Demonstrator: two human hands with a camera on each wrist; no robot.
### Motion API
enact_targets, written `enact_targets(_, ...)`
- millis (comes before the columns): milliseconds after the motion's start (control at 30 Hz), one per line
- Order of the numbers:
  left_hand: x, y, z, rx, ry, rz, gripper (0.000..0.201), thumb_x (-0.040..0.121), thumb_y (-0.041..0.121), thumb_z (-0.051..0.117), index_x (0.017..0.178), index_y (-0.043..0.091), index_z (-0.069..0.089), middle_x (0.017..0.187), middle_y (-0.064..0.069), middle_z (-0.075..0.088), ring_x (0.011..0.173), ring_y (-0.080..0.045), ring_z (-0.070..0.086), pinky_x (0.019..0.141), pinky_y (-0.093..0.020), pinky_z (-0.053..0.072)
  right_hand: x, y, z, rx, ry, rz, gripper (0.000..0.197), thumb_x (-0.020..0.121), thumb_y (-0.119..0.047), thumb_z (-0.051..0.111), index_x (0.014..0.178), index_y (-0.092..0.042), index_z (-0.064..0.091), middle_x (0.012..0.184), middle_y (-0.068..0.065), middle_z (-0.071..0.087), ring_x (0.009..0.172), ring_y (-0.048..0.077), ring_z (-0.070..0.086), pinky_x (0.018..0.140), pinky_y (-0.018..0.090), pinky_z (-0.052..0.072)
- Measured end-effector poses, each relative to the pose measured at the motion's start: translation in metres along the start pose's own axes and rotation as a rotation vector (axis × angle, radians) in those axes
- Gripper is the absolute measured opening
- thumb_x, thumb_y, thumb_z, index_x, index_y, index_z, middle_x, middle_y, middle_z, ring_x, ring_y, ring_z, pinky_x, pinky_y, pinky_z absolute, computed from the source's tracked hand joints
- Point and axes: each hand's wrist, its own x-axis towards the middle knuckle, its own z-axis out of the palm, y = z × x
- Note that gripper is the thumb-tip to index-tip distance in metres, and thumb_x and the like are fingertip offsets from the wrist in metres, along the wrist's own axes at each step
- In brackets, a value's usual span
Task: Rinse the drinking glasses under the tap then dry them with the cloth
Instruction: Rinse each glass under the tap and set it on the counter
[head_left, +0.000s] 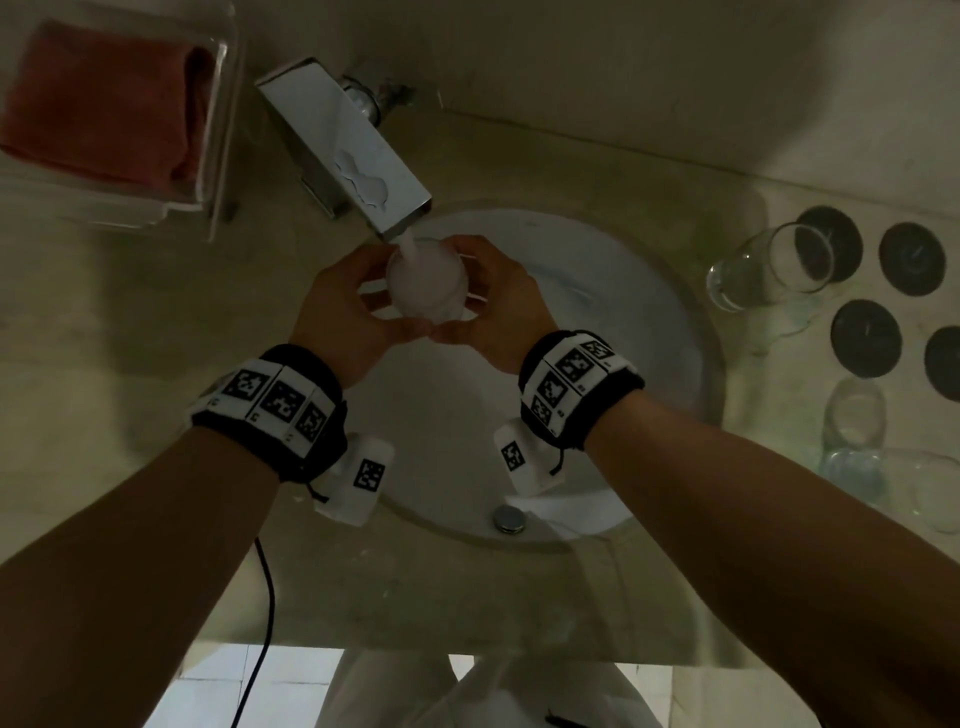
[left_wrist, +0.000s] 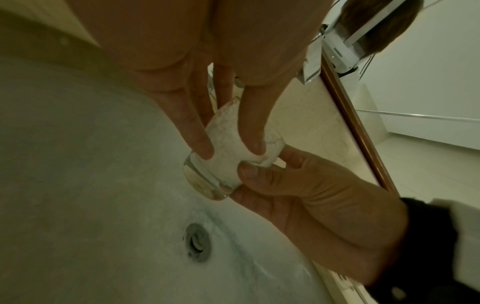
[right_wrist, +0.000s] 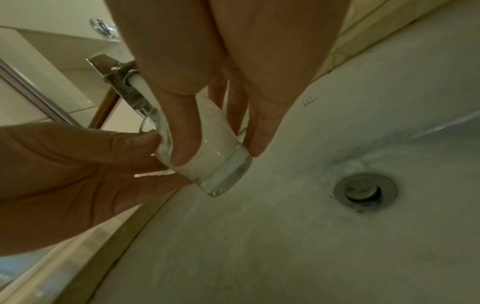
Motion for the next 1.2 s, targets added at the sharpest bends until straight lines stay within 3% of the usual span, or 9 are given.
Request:
enact_targets(133, 0.000, -0.002, -0.002, 0.010, 0.027, -0.009, 0.054, 0.079, 0.005, 0.080, 0.126, 0.018, 0.057, 0.111, 0.012, 0.062, 0.097, -0.003, 0.063, 0.072, -0.014, 0.056, -0.002, 0.000, -0.004, 0.052, -0.035, 0.046, 0.085, 0.066, -0.017, 0.092, 0.139, -0.016, 0.050, 0.127, 0.007, 0.065, 0.111, 0.024, 0.067, 0.094, 0.047, 0.058)
enact_targets(233, 0.001, -0.003, -0.002, 0.056, 0.057, -0.074, 0.037, 0.088, 0.028, 0.073, 0.121, 0.013, 0.064, 0.110, -0.004, 0.070, 0.093, -0.015, 0.070, 0.071, -0.025, 0.060, -0.005, -0.002, -0.006, 0.024, -0.113, 0.118, 0.068, 0.080, -0.034, 0.083, 0.137, -0.013, 0.053, 0.123, 0.004, 0.069, 0.106, 0.019, 0.070, 0.092, 0.041, 0.059)
enact_targets(333, 0.000, -0.004, -0.002, 0.117, 0.033, -0.201, 0.046, 0.092, 0.048, 0.063, 0.103, 0.004, 0.071, 0.098, -0.014, 0.074, 0.083, -0.024, 0.073, 0.073, -0.035, 0.062, -0.010, -0.005, -0.004, -0.034, -0.125, 0.183, 0.051, 0.085, -0.055, 0.071, 0.112, -0.011, 0.070, 0.099, 0.004, 0.077, 0.088, 0.018, 0.074, 0.086, 0.043, 0.061)
enact_targets(400, 0.001, -0.007, -0.001, 0.171, 0.014, -0.276, 0.064, 0.091, 0.057, 0.059, 0.095, -0.005, 0.072, 0.086, -0.019, 0.074, 0.075, -0.028, 0.074, 0.076, -0.039, 0.062, -0.012, -0.007, -0.002, -0.095, -0.155, 0.238, 0.068, 0.080, -0.070, 0.063, 0.089, -0.004, 0.074, 0.081, 0.010, 0.077, 0.075, 0.023, 0.075, 0.082, 0.045, 0.062)
enact_targets(567, 0.002, -0.011, 0.003, 0.323, 0.030, -0.346, 0.067, 0.093, 0.061, 0.052, 0.087, -0.003, 0.073, 0.073, -0.006, 0.070, 0.040, -0.005, 0.061, 0.050, -0.016, 0.050, -0.013, -0.005, -0.002, -0.144, -0.234, 0.342, 0.084, 0.087, -0.073, 0.052, 0.089, 0.008, 0.074, 0.072, 0.017, 0.075, 0.072, 0.029, 0.075, 0.082, 0.041, 0.063)
enact_targets(700, 0.001, -0.010, 0.004, 0.234, 0.038, -0.327, 0.060, 0.093, 0.053, 0.059, 0.097, -0.006, 0.073, 0.075, -0.005, 0.068, 0.045, 0.003, 0.061, 0.042, -0.006, 0.043, -0.011, -0.009, -0.004, -0.138, -0.224, 0.342, 0.084, 0.083, -0.073, 0.057, 0.101, 0.008, 0.072, 0.083, 0.020, 0.076, 0.082, 0.033, 0.075, 0.086, 0.045, 0.061)
enact_targets(833, -0.002, -0.006, 0.000, 0.004, 0.010, -0.220, 0.035, 0.091, 0.020, 0.070, 0.120, 0.002, 0.063, 0.103, -0.016, 0.069, 0.086, -0.023, 0.068, 0.081, -0.036, 0.060, -0.012, -0.007, -0.005, 0.012, -0.130, 0.232, 0.064, 0.082, -0.039, 0.080, 0.135, -0.013, 0.054, 0.112, 0.008, 0.070, 0.100, 0.022, 0.070, 0.091, 0.036, 0.058)
enact_targets(967, -0.004, 0.000, -0.001, -0.140, -0.025, -0.109, 0.044, 0.086, -0.013, 0.064, 0.122, 0.009, 0.051, 0.106, -0.002, 0.059, 0.090, -0.016, 0.063, 0.070, -0.020, 0.057, -0.014, -0.007, -0.002, 0.101, -0.055, 0.101, 0.073, 0.077, -0.008, 0.085, 0.139, -0.016, 0.047, 0.125, 0.010, 0.061, 0.109, 0.024, 0.066, 0.092, 0.038, 0.059)
enact_targets(1200, -0.003, 0.000, 0.000, -0.222, -0.012, -0.059, 0.048, 0.086, -0.013, 0.064, 0.122, 0.016, 0.050, 0.117, 0.000, 0.059, 0.098, -0.016, 0.063, 0.069, -0.020, 0.058, -0.010, -0.009, 0.004, 0.164, -0.001, 0.035, 0.077, 0.073, -0.004, 0.086, 0.139, -0.018, 0.048, 0.133, 0.010, 0.060, 0.118, 0.024, 0.063, 0.097, 0.043, 0.057)
